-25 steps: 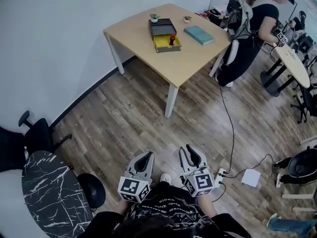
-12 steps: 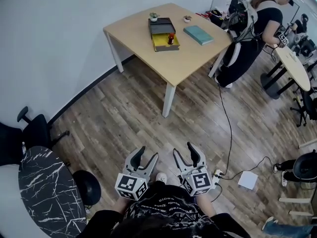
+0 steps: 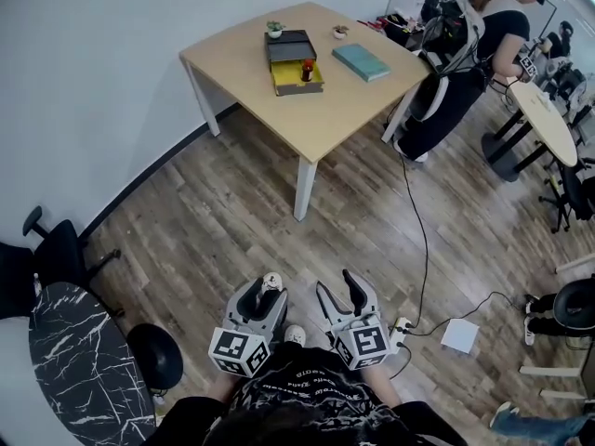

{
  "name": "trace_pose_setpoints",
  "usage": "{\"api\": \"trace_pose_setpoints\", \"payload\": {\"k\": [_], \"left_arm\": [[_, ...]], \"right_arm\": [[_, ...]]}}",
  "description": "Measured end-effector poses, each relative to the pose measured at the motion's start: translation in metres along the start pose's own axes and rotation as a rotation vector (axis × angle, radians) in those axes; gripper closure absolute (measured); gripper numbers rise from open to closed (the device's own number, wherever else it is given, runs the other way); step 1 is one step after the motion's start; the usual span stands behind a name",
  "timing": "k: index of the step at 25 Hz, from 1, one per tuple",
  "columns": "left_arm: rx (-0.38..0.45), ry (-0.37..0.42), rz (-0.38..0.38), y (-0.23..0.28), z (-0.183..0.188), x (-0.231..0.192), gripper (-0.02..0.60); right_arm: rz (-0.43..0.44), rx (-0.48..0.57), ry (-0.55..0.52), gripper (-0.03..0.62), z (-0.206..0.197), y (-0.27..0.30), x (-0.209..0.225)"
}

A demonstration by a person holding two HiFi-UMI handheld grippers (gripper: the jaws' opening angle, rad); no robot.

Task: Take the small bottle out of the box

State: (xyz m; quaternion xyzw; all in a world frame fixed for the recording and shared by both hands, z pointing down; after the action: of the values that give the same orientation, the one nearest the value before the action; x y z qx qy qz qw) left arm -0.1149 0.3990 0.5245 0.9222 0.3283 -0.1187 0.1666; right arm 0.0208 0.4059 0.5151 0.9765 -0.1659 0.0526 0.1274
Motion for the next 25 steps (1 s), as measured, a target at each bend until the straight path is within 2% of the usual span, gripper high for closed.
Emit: {"api": "trace_pose_setpoints", "payload": {"k": [7, 12, 17, 21, 25], "left_arm": [[-0.009, 0.033, -0.03, 0.05, 0.017, -0.024, 0.348], [0.009, 0.058, -0.019, 0.095, 0.043, -0.057, 0.348], [0.008, 0.08, -0.07, 0.14, 0.071, -0.082, 0.348], [-0.026, 0.103, -0.125, 0.167, 0.082, -0.101, 0.348], [-0.074, 0.13, -0.133, 0.193, 0.087, -0.122, 0.348]], "right_arm": [[-0.043, -0.007, -0.006, 0.336, 0.008, 0.042, 0.023], [-0.069, -0.008, 0.004, 0.336, 0.023, 0.09, 0.042], [-0.096, -0.012, 0.004, 0.336, 0.035, 0.135, 0.055], [-0.113, -0.017, 0.005, 0.336, 0.045, 0.168, 0.061], [-0.15, -0.009, 0.01, 0.336, 0.056, 0.192, 0.069]]}}
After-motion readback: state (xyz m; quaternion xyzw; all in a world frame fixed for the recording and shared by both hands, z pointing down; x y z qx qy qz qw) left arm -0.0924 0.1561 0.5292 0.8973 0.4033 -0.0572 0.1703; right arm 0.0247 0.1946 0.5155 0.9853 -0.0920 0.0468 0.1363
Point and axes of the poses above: the fingertips, and each gripper's own axes: y forward along the fingers, x to its right, z out of its top, the point moved 1 cm from there along -y, backward along the fingers, and after that the axes turned 1 degree about y, right-handed, at the moved point
